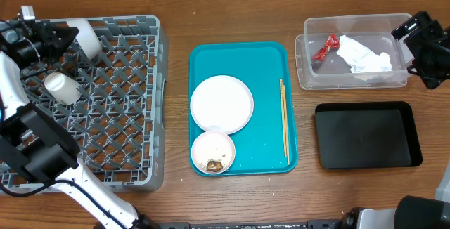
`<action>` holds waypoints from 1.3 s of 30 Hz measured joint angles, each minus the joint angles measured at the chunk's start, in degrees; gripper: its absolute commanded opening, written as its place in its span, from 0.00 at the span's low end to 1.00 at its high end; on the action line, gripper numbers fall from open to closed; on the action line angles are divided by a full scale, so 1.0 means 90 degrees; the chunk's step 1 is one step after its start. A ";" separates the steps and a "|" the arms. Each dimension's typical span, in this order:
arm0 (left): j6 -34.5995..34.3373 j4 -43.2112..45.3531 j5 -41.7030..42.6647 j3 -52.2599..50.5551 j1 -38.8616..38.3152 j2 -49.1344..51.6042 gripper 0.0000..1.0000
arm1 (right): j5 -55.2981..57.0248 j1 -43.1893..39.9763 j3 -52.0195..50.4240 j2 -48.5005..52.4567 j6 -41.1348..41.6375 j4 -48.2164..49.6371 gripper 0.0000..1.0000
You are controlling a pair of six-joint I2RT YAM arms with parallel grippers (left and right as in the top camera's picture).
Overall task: Sort waste into correct bins and load items into the dishwasher
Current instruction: 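Lower the grey bowl upside down into the rack and release, then reach the left gripper to the white plate and grasp its rim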
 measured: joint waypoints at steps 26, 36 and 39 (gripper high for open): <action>0.0112 -0.2616 -0.2062 0.2499 0.1100 0.0000 0.04 | 0.0000 0.0000 0.0000 0.0000 0.0002 0.0000 1.00; 0.0379 -0.2990 -0.3946 0.2584 -0.1168 -0.0002 0.04 | 0.0000 0.0000 0.0000 0.0000 0.0000 0.0000 1.00; 0.0381 -0.3101 -0.4352 0.2574 -0.1851 -0.0002 0.11 | 0.0002 0.0000 0.0000 0.0000 0.0002 0.0002 1.00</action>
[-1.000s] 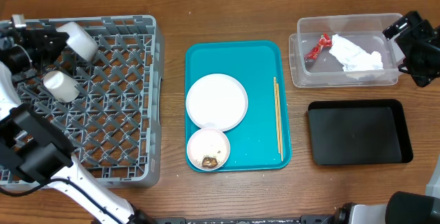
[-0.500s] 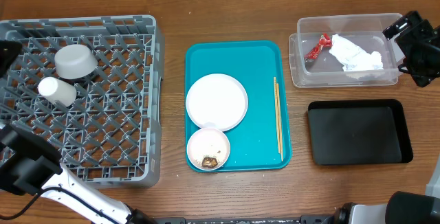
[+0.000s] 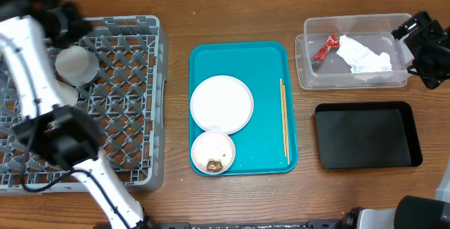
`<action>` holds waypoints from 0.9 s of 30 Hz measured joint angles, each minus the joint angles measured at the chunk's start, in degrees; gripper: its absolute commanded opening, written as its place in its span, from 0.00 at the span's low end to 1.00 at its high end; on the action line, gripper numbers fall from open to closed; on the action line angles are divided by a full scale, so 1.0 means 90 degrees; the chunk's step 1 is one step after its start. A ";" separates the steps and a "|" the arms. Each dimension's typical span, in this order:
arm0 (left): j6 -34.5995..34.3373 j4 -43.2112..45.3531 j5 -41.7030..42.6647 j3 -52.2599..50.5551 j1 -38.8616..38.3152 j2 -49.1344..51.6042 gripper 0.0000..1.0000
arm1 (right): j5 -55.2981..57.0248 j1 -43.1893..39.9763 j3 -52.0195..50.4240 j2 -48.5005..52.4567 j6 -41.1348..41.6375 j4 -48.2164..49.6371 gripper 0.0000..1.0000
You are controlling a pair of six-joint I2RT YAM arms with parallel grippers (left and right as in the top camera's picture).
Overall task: Sort waste into correct bins and load items into the dishwasher
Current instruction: 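Reach the left gripper to the white plate and grasp its rim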
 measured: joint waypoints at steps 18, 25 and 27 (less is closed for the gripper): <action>0.0410 -0.2120 -0.0755 0.0469 -0.3762 0.0000 1.00 | -0.0002 0.0000 0.0000 0.0000 -0.0002 -0.0002 1.00; -0.0187 -0.2021 -0.1423 -0.0012 -0.5209 0.0000 0.97 | -0.0002 -0.0002 0.0000 0.0000 -0.0002 -0.0002 1.00; -0.0503 -0.1838 -0.1617 -0.0325 -0.5515 0.0000 0.91 | -0.0002 0.0000 0.0000 0.0000 0.0000 -0.0005 1.00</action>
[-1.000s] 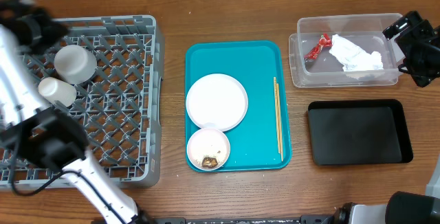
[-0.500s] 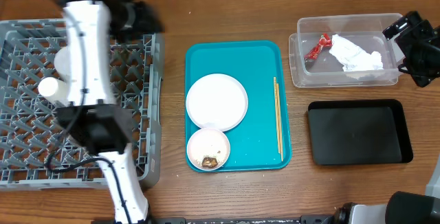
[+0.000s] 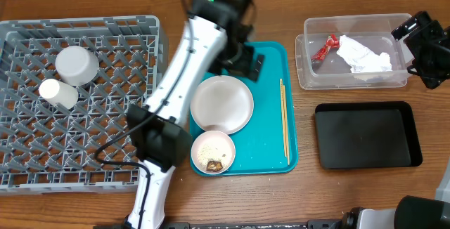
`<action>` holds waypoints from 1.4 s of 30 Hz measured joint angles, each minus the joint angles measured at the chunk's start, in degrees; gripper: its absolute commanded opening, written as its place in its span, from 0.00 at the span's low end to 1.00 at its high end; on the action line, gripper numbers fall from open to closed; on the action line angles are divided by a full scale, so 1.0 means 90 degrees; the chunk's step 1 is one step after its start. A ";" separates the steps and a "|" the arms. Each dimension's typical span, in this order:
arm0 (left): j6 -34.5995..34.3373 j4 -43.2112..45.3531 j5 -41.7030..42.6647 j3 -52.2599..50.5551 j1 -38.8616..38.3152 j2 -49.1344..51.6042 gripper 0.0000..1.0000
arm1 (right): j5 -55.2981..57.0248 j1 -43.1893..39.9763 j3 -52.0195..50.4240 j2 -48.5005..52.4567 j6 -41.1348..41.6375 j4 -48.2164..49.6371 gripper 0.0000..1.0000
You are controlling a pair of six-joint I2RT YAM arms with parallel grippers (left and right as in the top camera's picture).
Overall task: Sort waste into correct bins and load items into the dishwasher
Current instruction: 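Reach the left gripper to the white plate and grasp its rim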
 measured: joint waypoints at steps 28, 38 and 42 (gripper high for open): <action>-0.2378 0.3245 -0.1090 -0.3660 -0.1129 0.0000 0.18 | 0.0000 0.0000 0.0000 0.0000 0.0000 0.0002 1.00; -0.2392 0.3767 -0.1229 -0.3745 -0.1129 0.0000 0.24 | 0.0000 -0.0002 0.0000 0.0000 -0.0002 0.0005 1.00; -0.2409 0.3779 -0.1377 -0.3750 -0.1129 0.0000 0.11 | 0.0000 0.0000 0.0000 0.0000 -0.0002 0.0005 1.00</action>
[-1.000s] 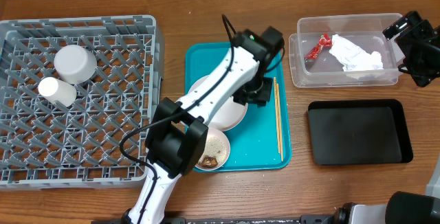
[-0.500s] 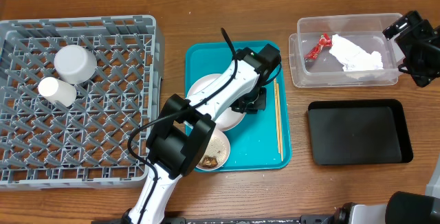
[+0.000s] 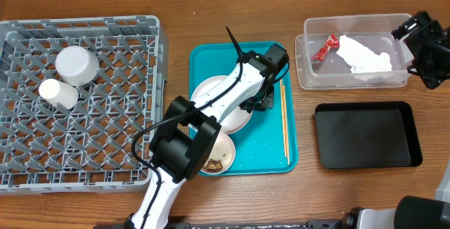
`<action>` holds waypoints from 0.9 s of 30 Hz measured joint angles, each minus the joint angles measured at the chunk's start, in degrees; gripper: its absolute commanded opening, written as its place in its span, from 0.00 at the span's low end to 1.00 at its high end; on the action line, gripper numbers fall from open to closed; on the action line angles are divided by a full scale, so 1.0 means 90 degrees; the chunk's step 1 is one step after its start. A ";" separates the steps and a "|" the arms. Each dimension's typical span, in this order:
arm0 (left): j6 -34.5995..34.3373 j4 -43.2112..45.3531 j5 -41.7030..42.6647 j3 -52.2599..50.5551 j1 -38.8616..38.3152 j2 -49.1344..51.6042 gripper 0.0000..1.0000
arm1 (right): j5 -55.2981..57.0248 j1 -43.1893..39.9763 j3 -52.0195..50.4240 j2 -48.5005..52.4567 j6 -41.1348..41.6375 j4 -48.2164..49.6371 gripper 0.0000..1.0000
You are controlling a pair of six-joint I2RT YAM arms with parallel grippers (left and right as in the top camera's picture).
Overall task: Sort waste into correct bins and load items into the dishwasher
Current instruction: 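Reach the left gripper to the white plate and grasp its rim, then lift the white plate and carry it to the dish rack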
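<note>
My left gripper (image 3: 259,102) reaches over the teal tray (image 3: 267,155), low between the white plate (image 3: 214,99) and the chopsticks (image 3: 284,123), its fingers apart and holding nothing. The arm covers part of the plate. A small bowl with food scraps (image 3: 216,157) sits at the tray's near end, partly under the arm. Two white cups (image 3: 76,64) (image 3: 58,93) rest in the grey dish rack (image 3: 105,131). At the clear bin's right edge my right gripper (image 3: 411,46) hangs open.
The clear bin (image 3: 309,67) at the back right holds a red wrapper (image 3: 324,48) and crumpled white paper (image 3: 365,57). A black bin (image 3: 365,136) lies in front of it. Brown table surface separates rack, tray and bins.
My left gripper has moved from the tray's far left corner down to the gap between plate and chopsticks. Cups, plate, bowl, chopsticks and the right arm are where they were.
The left gripper was at the rack's far left corner with a white cup at its fingers. Then that cup stood in the rack beside the other one, with the gripper above it. The arm then hung over the tray's far end, and is now low beside the chopsticks.
</note>
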 measured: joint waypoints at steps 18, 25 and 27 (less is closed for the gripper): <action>0.0151 -0.1263 -0.0017 0.1829 0.0000 0.0070 0.04 | 0.0000 0.0000 0.0000 0.0000 0.0000 -0.0005 1.00; 0.0440 -0.2696 0.0085 0.4636 0.0051 0.0053 0.04 | -0.0002 0.0000 0.0000 0.0000 0.0000 0.0002 1.00; 0.0534 -0.3169 0.0109 0.5270 0.0117 0.0053 0.04 | 0.0000 0.0000 0.0000 0.0000 -0.0002 0.0000 1.00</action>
